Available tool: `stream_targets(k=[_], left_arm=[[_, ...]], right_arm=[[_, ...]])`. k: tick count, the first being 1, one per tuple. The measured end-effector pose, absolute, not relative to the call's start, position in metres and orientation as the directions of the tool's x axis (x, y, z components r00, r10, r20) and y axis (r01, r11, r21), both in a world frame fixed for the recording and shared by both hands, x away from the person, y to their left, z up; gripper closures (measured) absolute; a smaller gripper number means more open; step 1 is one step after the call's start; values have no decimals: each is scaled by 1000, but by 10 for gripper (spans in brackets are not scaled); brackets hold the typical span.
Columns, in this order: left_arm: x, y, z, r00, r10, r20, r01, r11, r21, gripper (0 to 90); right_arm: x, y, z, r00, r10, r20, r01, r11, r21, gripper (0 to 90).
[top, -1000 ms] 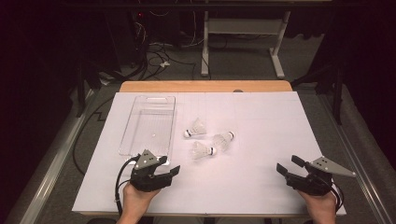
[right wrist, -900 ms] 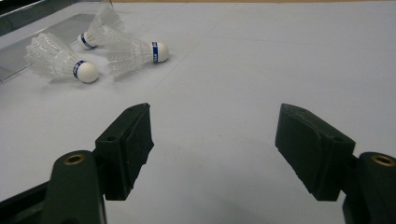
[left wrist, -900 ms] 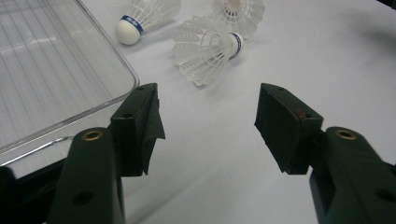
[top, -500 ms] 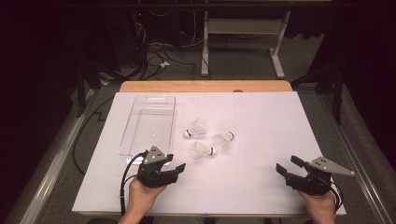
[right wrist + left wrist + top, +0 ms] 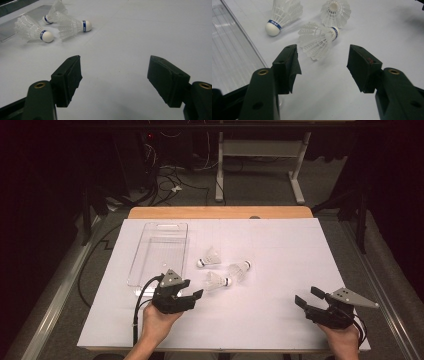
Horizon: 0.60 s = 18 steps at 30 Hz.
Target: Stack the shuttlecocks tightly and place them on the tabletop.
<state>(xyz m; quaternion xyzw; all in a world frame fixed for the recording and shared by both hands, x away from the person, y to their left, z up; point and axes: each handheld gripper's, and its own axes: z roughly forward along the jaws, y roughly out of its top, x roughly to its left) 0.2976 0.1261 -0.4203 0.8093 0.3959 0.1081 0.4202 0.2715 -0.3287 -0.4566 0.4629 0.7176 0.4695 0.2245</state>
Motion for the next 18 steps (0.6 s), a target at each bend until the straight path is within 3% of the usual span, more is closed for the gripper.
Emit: stream_targets(k=[18], left_arm=[[319, 118, -410, 649, 747, -142, 567, -351, 745, 405]], right_arm=[[272, -328, -457, -477, 871, 114, 454, 134, 881, 279]])
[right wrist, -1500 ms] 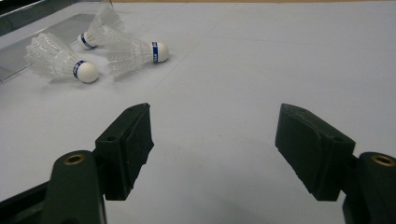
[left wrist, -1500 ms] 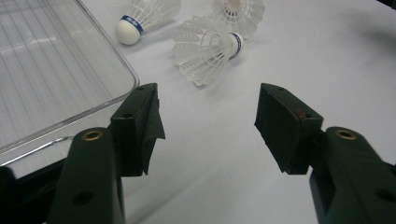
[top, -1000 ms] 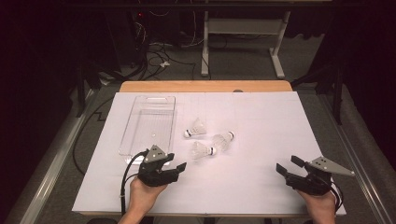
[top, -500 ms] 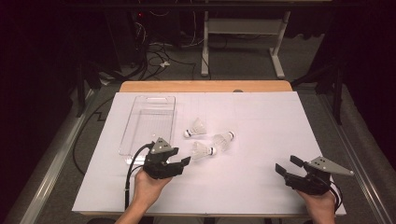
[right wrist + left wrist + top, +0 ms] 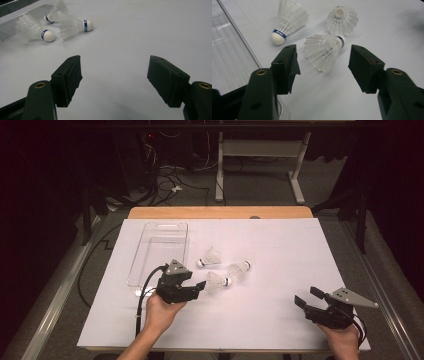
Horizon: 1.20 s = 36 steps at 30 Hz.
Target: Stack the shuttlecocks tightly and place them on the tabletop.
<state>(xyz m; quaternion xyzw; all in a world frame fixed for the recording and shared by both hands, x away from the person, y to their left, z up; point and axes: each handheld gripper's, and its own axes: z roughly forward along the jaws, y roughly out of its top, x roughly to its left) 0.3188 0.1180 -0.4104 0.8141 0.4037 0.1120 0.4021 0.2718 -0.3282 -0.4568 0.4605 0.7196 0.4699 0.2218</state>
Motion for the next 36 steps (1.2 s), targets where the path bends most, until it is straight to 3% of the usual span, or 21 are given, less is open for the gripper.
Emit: stream_targets(k=[36], left_arm=[[371, 92, -391, 609, 778, -152, 635, -364, 682, 396]], right_arm=[[273, -325, -457, -496, 859, 126, 451, 130, 883, 281]])
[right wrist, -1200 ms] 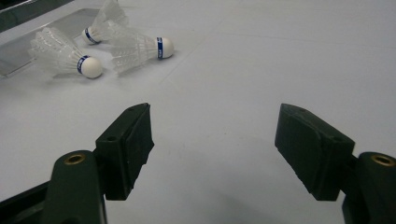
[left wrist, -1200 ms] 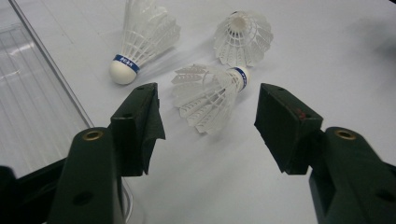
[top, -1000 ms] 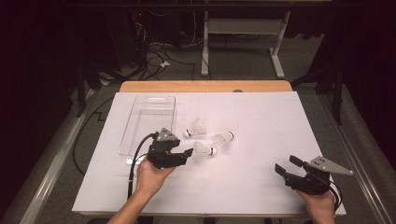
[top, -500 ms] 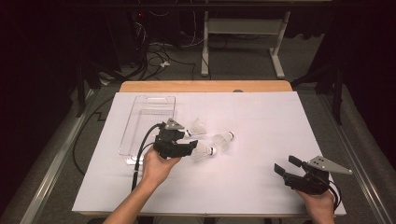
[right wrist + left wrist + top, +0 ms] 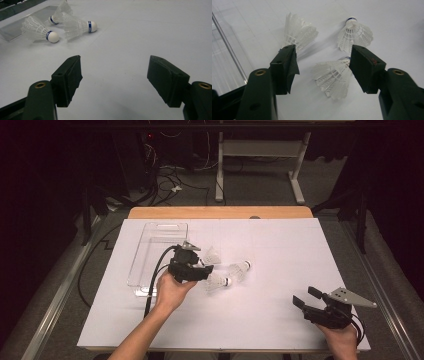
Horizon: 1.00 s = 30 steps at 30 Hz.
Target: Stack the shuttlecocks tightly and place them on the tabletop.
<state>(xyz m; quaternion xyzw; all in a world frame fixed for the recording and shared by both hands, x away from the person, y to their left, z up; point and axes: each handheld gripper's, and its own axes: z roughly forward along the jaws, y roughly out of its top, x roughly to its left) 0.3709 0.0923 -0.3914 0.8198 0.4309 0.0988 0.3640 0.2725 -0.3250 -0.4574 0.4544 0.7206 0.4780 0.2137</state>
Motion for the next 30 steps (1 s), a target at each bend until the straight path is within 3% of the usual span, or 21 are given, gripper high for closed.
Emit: stream_targets(k=[30], left_arm=[[412, 60, -375, 594, 798, -100, 654, -406, 638, 399]], right_arm=[[273, -324, -458, -506, 854, 119, 452, 146, 880, 282]])
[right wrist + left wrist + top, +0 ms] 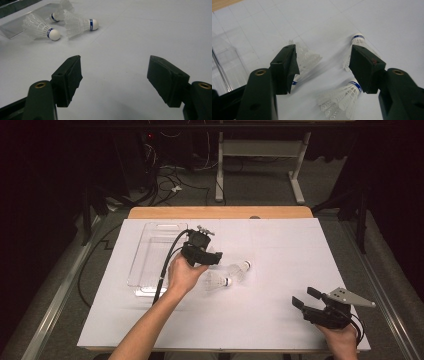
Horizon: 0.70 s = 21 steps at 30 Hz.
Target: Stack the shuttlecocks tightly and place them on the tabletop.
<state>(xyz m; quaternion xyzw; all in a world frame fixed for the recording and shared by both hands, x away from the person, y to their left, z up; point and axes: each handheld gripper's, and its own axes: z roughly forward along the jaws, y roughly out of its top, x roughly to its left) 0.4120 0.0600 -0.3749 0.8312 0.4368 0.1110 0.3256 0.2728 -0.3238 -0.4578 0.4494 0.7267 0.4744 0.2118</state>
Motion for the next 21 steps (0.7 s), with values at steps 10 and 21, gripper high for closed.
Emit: stream_targets(k=[10, 21], left_arm=[[428, 53, -376, 557, 827, -84, 688, -402, 604, 387], [446, 49, -383, 516, 853, -73, 723, -388, 571, 367]], right_arm=[[272, -323, -457, -511, 852, 114, 447, 150, 882, 284], [273, -323, -457, -507, 855, 112, 442, 147, 885, 286]])
